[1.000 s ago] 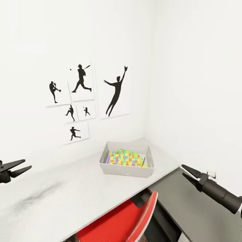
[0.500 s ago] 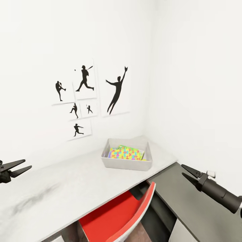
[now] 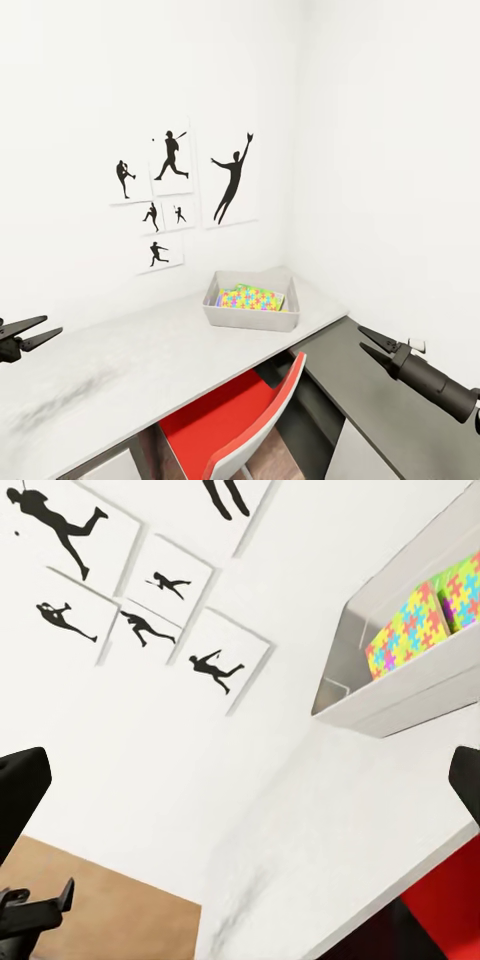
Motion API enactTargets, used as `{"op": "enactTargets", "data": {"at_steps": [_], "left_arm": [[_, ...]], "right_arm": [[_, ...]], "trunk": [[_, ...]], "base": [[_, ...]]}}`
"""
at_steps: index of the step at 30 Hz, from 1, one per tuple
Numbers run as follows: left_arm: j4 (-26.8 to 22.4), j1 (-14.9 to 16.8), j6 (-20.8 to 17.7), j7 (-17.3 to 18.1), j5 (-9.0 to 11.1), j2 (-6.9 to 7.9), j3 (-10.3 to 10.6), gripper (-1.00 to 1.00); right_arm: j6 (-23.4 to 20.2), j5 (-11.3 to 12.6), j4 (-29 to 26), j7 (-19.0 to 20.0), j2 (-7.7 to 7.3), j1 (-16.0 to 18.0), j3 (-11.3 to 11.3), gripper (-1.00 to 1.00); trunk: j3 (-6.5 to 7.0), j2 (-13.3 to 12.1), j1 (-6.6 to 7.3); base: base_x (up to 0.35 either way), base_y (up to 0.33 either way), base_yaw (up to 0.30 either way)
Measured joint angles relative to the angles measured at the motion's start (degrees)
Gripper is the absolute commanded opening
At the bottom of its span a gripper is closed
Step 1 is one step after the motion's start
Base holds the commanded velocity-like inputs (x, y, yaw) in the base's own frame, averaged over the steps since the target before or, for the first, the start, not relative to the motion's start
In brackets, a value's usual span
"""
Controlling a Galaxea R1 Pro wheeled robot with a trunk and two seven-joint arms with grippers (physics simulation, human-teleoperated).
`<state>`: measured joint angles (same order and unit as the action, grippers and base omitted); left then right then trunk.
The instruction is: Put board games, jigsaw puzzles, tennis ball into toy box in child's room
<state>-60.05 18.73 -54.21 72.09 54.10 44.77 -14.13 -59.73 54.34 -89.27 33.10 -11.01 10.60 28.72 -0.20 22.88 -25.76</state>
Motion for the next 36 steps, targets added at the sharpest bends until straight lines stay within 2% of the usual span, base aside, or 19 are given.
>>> {"op": "enactTargets", "data": {"at_steps": [11, 15, 17, 18, 20, 30, 36], "left_arm": [[-0.2, 0.1, -1.4, 0.4, 0.0, 0.21, 0.1, 1.0], [-0.2, 0.2, -1.6, 0.4, -0.1, 0.23, 0.2, 1.0], [-0.2, 0.2, -1.6, 0.4, -0.1, 0.26, 0.2, 1.0], [-0.2, 0.2, -1.7, 0.4, -0.1, 0.27, 0.3, 1.0], [-0.3, 0.2, -1.7, 0.4, -0.1, 0.29, 0.3, 1.0], [-0.3, 0.2, -1.7, 0.4, -0.1, 0.3, 0.4, 1.0], [-0.4, 0.2, -1.7, 0.4, -0.1, 0.3, 0.4, 1.0]], "right_arm": [[0.0, 0.0, 0.2, -0.1, 0.01, 0.0, 0.0, 1.0], [0.0, 0.0, 0.2, -0.3, 0.01, 0.0, -0.1, 1.0], [0.7, 0.0, 0.2, -0.3, 0.05, 0.0, -0.1, 1.0], [4.2, -0.1, 0.2, -0.1, 0.09, -0.1, -0.2, 1.0], [5.4, -0.1, 0.2, -0.1, 0.1, -0.1, -0.6, 1.0], [6.1, -0.2, 0.6, -0.4, 0.1, 0.0, -1.3, 1.0], [6.1, -0.2, 0.6, -0.4, 0.1, 0.1, -1.3, 1.0]], "trunk": [[0.0, 0.0, 0.0], [0.0, 0.0, 0.0], [0.0, 0.0, -0.01], [0.0, -0.1, -0.05], [0.0, 0.0, -0.01], [0.0, 0.0, 0.0], [0.01, 0.0, -0.02]], "base": [[-0.001, 0.0, -0.002], [-0.002, 0.0, -0.167], [-0.145, 0.0, -0.186], [-0.214, 0.0, -0.087], [-0.101, 0.0, -0.04], [-0.027, 0.002, -0.006], [-0.229, 0.096, 0.0]]}}
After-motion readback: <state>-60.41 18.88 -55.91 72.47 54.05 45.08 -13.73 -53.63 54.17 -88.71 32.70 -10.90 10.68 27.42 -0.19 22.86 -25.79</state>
